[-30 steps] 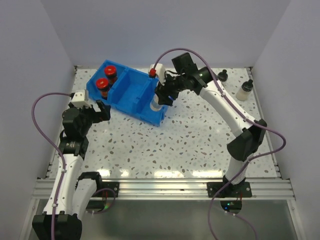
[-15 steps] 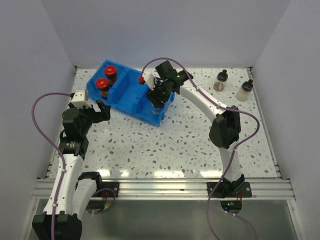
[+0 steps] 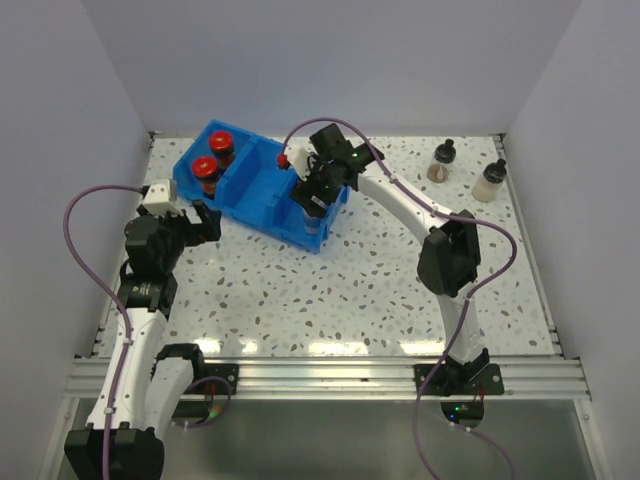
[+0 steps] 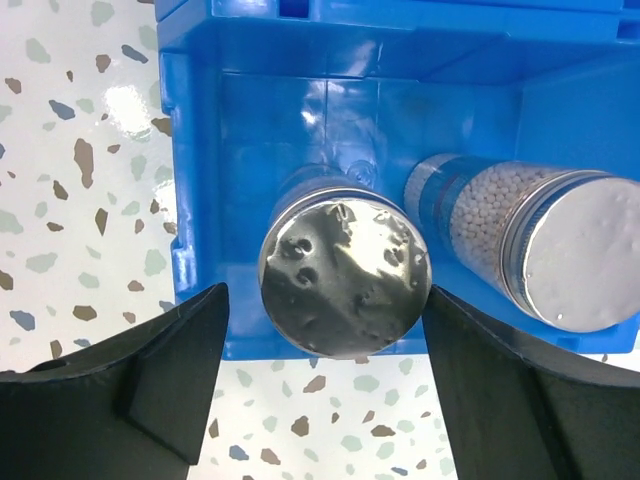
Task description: Organize the condiment bottles
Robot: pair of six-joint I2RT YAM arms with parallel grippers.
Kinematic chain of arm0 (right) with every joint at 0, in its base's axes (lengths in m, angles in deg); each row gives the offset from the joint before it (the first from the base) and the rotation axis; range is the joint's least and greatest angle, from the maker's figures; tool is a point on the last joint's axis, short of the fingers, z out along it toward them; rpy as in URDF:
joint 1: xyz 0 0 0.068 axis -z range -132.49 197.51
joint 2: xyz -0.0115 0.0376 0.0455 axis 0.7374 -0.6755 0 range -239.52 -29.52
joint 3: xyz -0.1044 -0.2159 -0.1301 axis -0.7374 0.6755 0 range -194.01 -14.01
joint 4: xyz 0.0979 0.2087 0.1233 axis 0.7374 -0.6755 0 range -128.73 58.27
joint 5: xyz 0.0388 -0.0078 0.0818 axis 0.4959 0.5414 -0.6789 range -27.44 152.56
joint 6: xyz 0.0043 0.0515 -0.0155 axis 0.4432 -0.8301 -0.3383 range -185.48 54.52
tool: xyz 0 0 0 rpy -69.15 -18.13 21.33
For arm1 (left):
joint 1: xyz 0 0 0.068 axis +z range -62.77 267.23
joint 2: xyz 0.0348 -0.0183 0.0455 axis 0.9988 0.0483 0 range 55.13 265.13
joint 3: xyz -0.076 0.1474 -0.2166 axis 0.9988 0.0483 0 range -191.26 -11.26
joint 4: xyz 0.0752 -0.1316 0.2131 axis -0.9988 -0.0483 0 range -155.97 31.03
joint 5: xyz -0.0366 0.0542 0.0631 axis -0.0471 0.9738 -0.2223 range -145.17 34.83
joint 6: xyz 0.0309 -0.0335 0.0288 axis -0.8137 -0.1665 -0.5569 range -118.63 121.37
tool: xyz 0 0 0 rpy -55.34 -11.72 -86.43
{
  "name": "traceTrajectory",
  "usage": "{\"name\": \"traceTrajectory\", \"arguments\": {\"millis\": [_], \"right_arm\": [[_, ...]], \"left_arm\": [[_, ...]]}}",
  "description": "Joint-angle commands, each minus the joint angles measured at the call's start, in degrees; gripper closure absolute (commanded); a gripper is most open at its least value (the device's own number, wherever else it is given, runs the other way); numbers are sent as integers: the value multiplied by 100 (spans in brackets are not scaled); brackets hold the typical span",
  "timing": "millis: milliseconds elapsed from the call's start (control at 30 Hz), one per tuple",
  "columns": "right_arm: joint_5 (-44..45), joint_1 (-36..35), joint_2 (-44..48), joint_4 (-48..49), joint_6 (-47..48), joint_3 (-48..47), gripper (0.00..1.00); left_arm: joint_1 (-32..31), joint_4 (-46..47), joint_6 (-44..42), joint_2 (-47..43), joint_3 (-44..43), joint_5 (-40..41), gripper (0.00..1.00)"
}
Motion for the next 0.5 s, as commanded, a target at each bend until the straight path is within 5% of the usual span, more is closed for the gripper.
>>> {"name": "traceTrajectory", "arguments": {"millis": [0,300,467], "right_arm": [[13,4,202,136,-32,-43,17],[-137,100,1465,223,-6,342,10],[-233,722,2188,583,-356,975,10]], "left_arm": [[11,191,-31,-18,-7,19,0],[11,182,-40,-44,-16,27,0],[11,173,-40,-88,-16,19,0]]}}
